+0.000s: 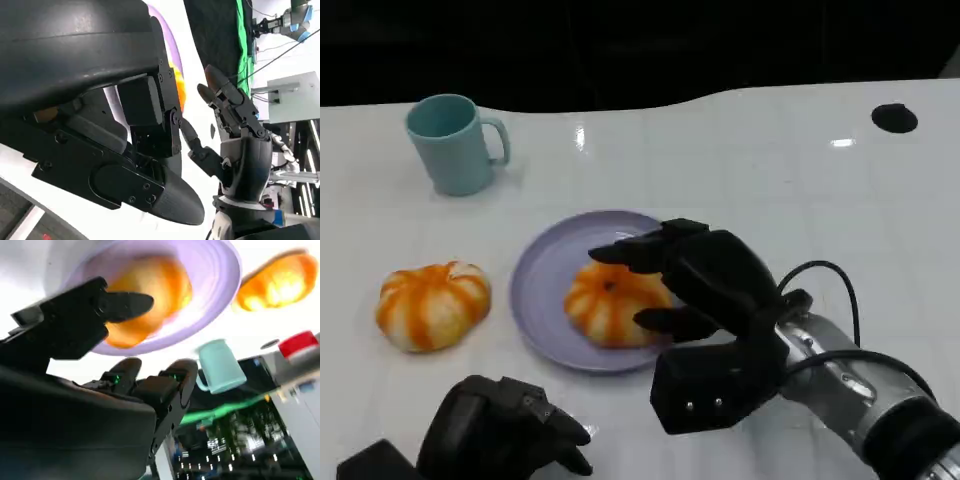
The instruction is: Grasp the bread from the table and place it into the plate.
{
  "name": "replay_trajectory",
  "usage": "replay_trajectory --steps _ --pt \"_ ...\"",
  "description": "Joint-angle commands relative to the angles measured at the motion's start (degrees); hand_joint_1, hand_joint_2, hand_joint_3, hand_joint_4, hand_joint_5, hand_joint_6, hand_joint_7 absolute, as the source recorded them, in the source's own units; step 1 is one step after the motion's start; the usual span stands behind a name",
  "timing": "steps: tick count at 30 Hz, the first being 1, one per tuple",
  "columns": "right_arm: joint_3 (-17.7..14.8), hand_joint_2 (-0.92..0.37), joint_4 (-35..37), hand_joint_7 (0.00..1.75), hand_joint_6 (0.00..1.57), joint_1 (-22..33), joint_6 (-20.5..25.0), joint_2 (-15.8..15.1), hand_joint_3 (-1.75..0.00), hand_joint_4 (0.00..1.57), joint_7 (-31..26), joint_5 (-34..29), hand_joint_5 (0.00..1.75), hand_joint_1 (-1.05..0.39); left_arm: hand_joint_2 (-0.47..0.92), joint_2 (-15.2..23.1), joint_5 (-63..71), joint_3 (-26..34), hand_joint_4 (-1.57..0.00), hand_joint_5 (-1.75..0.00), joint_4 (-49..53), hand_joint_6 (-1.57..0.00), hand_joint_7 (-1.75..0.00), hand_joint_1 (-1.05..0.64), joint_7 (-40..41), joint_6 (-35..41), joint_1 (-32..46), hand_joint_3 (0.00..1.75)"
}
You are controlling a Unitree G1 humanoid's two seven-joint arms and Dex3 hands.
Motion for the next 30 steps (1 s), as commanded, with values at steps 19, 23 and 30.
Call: replay_trajectory --steps 19,23,30 --pt "-8.3 -0.92 -18.54 0.1 0.49 14.71 -8.75 -8.06 -0.04 0.24 5.67 11.79 0.64 -0.24 0.89 0.87 0.0 0.4 -1.46 -0.64 0.61 -1.57 -0.23 -1.05 0.56 0.25 -0.58 0.0" --pt "-9.94 -0.92 -19.72 0.12 0.53 16.5 -10.74 -8.99 -0.07 0.3 6.24 13.0 0.67 -0.21 0.89 0.81 -0.07 0.57 -1.46 -0.63 1.33 -1.57 -0.23 -1.05 0.43 0.04 -1.06 0.0" --pt "-14.13 -0.91 -20.9 0.2 0.73 21.17 -15.62 -10.25 -0.08 0.53 8.63 20.42 0.78 -0.12 0.89 0.7 -0.09 0.86 -1.46 -0.63 3.32 -1.57 -0.23 -1.05 0.29 -0.58 -2.1 0.0"
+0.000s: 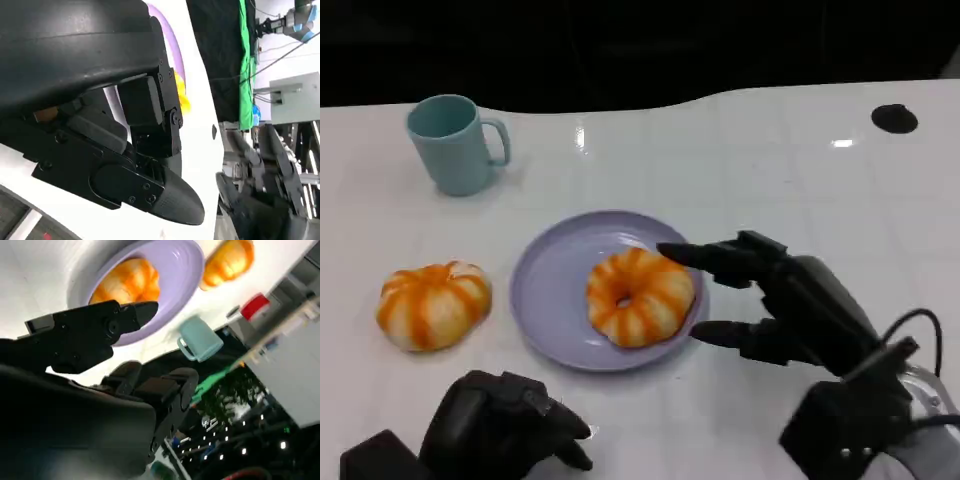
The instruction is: Grasp the bread from the table and place it into the plate.
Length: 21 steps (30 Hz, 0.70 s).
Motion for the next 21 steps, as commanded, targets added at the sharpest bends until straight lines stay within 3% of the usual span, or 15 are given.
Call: replay_trajectory --steps 1,5,6,8,11,17,21 --pt "-2.83 -0.91 -1.26 0.21 0.76 2.89 -2.76 -1.21 -0.08 0.57 1.64 4.46 0.8 -0.11 0.89 0.69 -0.17 0.45 -1.45 -0.63 1.08 -1.57 -0.23 -1.05 -0.01 -1.05 -0.53 0.0" --pt "-4.7 -0.88 -3.21 0.28 0.83 6.26 -3.29 -0.78 -0.16 0.61 5.41 11.41 0.93 -0.08 0.89 0.77 0.15 0.4 -1.45 -0.63 0.92 -1.57 -0.22 -1.05 0.28 -1.39 -0.22 0.0" --pt "-5.21 -0.72 -4.08 0.37 0.81 7.26 -2.91 -0.69 -0.48 0.6 6.46 13.13 0.99 -0.06 0.9 0.76 0.15 0.39 -1.45 -0.63 0.82 -1.57 -0.22 -1.05 0.32 -1.38 -0.12 0.0" --pt "-6.02 -0.52 -5.5 0.48 0.79 8.75 -2.46 -0.9 -0.89 0.62 8.18 15.28 1.04 -0.04 0.89 0.75 0.14 0.39 -1.45 -0.63 0.74 -1.57 -0.23 -1.05 0.36 -1.42 -0.04 0.0" --pt "-7.22 -0.5 -7.68 0.54 0.8 11.1 -2.03 -1.32 -0.96 0.64 11.33 19.1 1.1 -0.02 0.9 0.87 0.05 0.42 -1.45 -0.63 0.65 -1.57 -0.23 -1.05 0.23 -1.48 0.02 0.0" --pt "-9.56 -0.65 -14.16 0.92 0.86 16.42 1.59 -1.85 -0.79 0.75 16.12 24.06 1.41 -0.09 0.9 1.12 -0.05 0.45 -1.45 -0.63 0.32 -1.57 -0.22 -1.05 0.11 -1.26 0.1 0.0" --pt "-10.59 -0.48 -16.96 1.22 0.89 19.87 2.73 -1.82 -1.15 0.9 18.69 26.45 1.65 -0.08 0.9 1.31 -0.12 0.53 -1.45 -0.63 -0.04 -1.57 -0.22 -1.05 0.08 -1.22 0.29 0.0"
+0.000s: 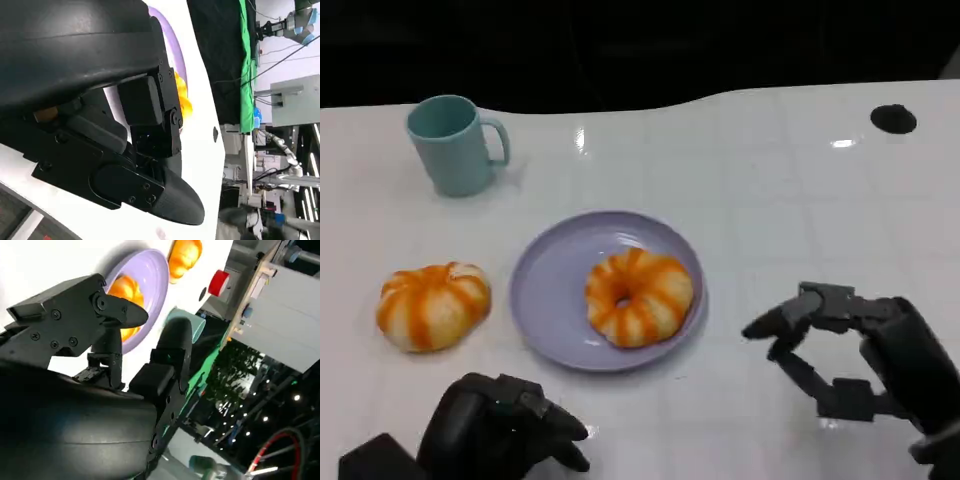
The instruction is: Grasp the bread from the table and place it into the plate.
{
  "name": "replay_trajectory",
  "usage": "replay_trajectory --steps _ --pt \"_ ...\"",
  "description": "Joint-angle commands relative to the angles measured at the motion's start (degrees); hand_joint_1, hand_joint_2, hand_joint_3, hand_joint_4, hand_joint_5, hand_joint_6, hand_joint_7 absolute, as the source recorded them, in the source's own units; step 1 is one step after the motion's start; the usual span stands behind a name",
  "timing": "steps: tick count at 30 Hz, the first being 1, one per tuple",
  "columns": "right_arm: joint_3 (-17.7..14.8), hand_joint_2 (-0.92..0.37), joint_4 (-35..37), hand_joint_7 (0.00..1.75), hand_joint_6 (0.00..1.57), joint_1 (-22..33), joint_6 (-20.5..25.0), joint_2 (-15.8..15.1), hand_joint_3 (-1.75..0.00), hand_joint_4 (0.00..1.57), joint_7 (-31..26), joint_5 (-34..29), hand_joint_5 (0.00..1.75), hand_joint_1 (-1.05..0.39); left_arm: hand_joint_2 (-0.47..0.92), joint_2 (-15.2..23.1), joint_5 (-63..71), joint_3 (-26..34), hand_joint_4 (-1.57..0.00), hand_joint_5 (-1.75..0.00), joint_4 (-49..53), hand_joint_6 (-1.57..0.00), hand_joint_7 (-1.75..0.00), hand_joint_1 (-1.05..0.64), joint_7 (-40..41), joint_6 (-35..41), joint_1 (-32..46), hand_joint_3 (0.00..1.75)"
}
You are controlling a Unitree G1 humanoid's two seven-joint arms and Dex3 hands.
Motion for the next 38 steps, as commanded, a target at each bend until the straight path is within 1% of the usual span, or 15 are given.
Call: replay_trajectory --steps 1,2,4,8,12,15,18,21,23,25,33,38 --pt "-1.73 -0.45 -3.31 1.31 0.86 4.01 2.09 -0.42 -1.22 0.91 1.99 2.63 1.7 -0.1 0.9 1.25 -0.18 0.43 -1.45 -0.63 -0.91 -1.57 -0.22 -1.05 0.06 -0.07 0.38 0.0" --pt "-1.91 -0.43 -3.75 1.37 0.84 4.59 2.72 -0.08 -1.25 0.91 2.0 2.65 1.72 -0.12 0.89 1.3 -0.21 0.44 -1.45 -0.63 -1.05 -1.57 -0.22 -1.05 0.05 0.06 0.45 0.0" --pt "-2.09 -0.42 -5.34 1.44 0.8 5.79 4.91 0.54 -1.29 0.9 1.54 1.93 1.74 -0.13 0.89 1.38 -0.37 0.41 -1.45 -0.63 -1.41 -1.57 -0.22 -1.05 -0.1 0.25 0.66 0.0" --pt "-2.29 -0.4 -5.79 1.49 0.76 6.52 6.13 1.02 -1.32 0.91 1.72 1.0 1.75 -0.14 0.9 1.39 -0.24 0.32 -1.45 -0.63 -1.31 -1.57 -0.22 -1.05 -0.26 -0.77 0.86 0.01" --pt "-2.33 -0.41 -4.66 1.5 0.75 6.26 6.4 1.15 -1.31 0.89 3.17 2.06 1.75 -0.15 0.91 1.44 -0.18 0.26 -1.45 -0.63 -1.56 -1.57 -0.22 -1.05 -0.3 -1.21 1.17 0.01" --pt "-2.16 -0.43 -4.38 1.52 0.75 6.56 6.12 1.19 -1.25 0.89 3.88 1.72 1.75 -0.17 0.91 1.42 -0.12 0.12 -1.45 -0.63 -2.36 -1.57 -0.22 -1.05 -0.22 -1.26 1.71 0.01" --pt "-1.97 -0.44 -3.54 1.53 0.75 6.86 5.31 1.22 -1.21 0.9 4.72 1.62 1.75 -0.17 0.92 1.39 -0.4 0.1 -1.45 -0.63 -2.53 -1.57 -0.23 -1.05 -0.41 -1.32 1.86 0.01" --pt "-1.8 -0.45 -3.84 1.51 0.76 7.27 5.63 1.26 -1.19 0.9 4.83 0.86 1.75 -0.19 0.91 1.41 -0.45 0.11 -1.45 -0.63 -2.71 -1.57 -0.23 -1.05 -0.3 -1.11 1.98 0.01" --pt "-1.75 -0.45 -4.35 1.5 0.77 7.51 6.05 1.33 -1.19 0.91 4.67 0.27 1.75 -0.19 0.91 1.4 -0.45 0.11 -1.45 -0.64 -2.83 -1.57 -0.23 -1.05 -0.22 -0.94 2.04 0.0" --pt "-1.73 -0.45 -3.92 1.5 0.77 7.45 5.35 1.5 -1.2 0.9 4.99 0.51 1.75 -0.19 0.91 1.42 -0.51 0.12 -1.45 -0.64 -2.9 -1.57 -0.23 -1.05 -0.25 -0.78 2.08 0.0" --pt "-1.88 -0.45 -4.72 1.48 0.79 7.64 6.58 1.9 -1.22 0.9 5.1 0.47 1.75 -0.17 0.9 1.42 -0.9 0.19 -1.45 -0.63 -3.27 -1.57 -0.22 -1.05 -0.24 0.06 2.12 0.0" --pt "-2.22 -0.44 -4.2 1.47 0.8 7.43 6.22 1.66 -1.23 0.9 5.01 0.12 1.75 -0.18 0.91 1.35 -0.52 0.07 -1.45 -0.63 -2.99 -1.57 -0.22 -1.05 -0.15 -0.79 2.14 0.01"
